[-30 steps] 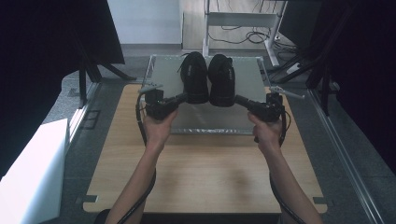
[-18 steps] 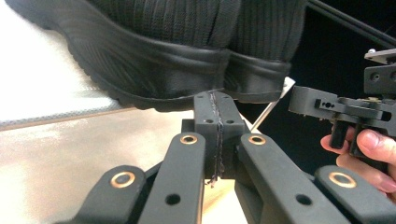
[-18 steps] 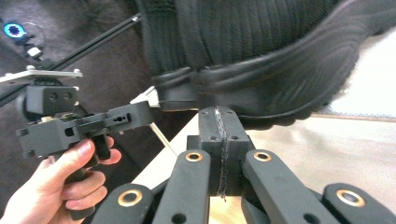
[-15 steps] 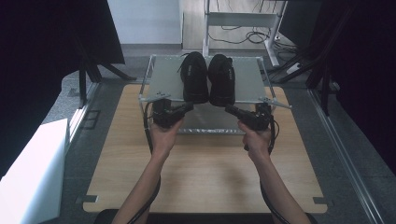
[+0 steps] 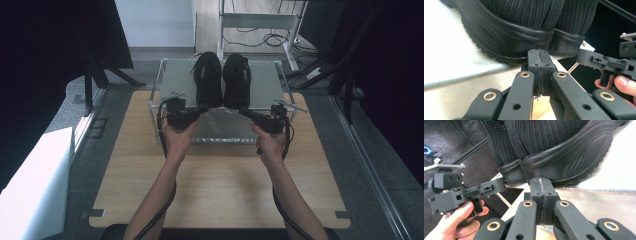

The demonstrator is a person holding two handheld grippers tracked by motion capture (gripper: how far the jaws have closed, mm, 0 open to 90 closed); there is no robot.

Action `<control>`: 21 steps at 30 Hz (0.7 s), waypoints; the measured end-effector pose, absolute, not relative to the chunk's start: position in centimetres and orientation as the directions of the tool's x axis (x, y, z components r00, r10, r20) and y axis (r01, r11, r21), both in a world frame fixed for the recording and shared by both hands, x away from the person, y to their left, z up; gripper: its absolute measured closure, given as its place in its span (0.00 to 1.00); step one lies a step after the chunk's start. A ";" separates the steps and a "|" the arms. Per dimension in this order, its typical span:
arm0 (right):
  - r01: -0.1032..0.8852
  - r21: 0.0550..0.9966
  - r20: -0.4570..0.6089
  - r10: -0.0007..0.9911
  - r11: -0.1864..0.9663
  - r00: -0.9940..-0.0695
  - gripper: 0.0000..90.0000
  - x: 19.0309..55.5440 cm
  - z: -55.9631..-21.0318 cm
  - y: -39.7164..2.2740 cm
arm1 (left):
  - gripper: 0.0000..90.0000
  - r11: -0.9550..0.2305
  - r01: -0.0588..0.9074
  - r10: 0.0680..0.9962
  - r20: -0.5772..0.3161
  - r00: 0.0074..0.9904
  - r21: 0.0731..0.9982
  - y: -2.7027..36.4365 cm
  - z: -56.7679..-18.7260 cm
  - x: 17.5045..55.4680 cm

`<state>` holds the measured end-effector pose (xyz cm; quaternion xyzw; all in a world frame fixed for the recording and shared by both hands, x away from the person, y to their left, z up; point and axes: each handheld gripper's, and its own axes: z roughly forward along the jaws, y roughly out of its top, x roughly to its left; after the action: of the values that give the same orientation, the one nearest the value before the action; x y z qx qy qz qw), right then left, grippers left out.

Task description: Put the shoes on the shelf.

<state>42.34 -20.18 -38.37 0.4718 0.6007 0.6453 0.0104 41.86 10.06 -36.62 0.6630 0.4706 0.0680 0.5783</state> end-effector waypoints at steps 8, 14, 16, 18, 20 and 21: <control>0.571 0.762 0.622 0.591 -0.306 -0.514 1.00 43.6 -38.7 -20.1 | 1.00 0.109 0.568 0.718 -0.459 0.523 0.816 9.5 -36.6 42.9; 0.583 0.750 0.637 0.583 -0.314 -0.505 1.00 44.1 -38.9 -20.3 | 1.00 0.106 0.570 0.720 -0.458 0.521 0.815 9.1 -36.5 43.3; 0.580 0.752 0.634 0.584 -0.312 -0.508 1.00 44.0 -38.9 -20.3 | 1.00 0.088 0.565 0.724 -0.442 0.529 0.820 8.9 -36.4 43.2; 0.581 0.752 0.635 0.583 -0.312 -0.508 1.00 43.9 -38.9 -20.3 | 0.99 0.087 0.561 0.724 -0.439 0.532 0.823 8.8 -36.5 43.0; 0.590 0.746 0.640 0.578 -0.309 -0.507 1.00 43.8 -39.0 -20.5 | 0.99 0.089 0.560 0.714 -0.444 0.541 0.824 8.9 -36.7 42.8; 0.595 0.742 0.646 0.567 -0.309 -0.511 1.00 43.6 -39.2 -20.7 | 0.95 0.090 0.556 0.704 -0.448 0.551 0.826 9.0 -37.0 42.4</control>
<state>43.64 -20.74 -39.16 0.4941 0.5877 0.6405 -0.0109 42.39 8.97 -37.02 0.6714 0.4692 0.0650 0.5700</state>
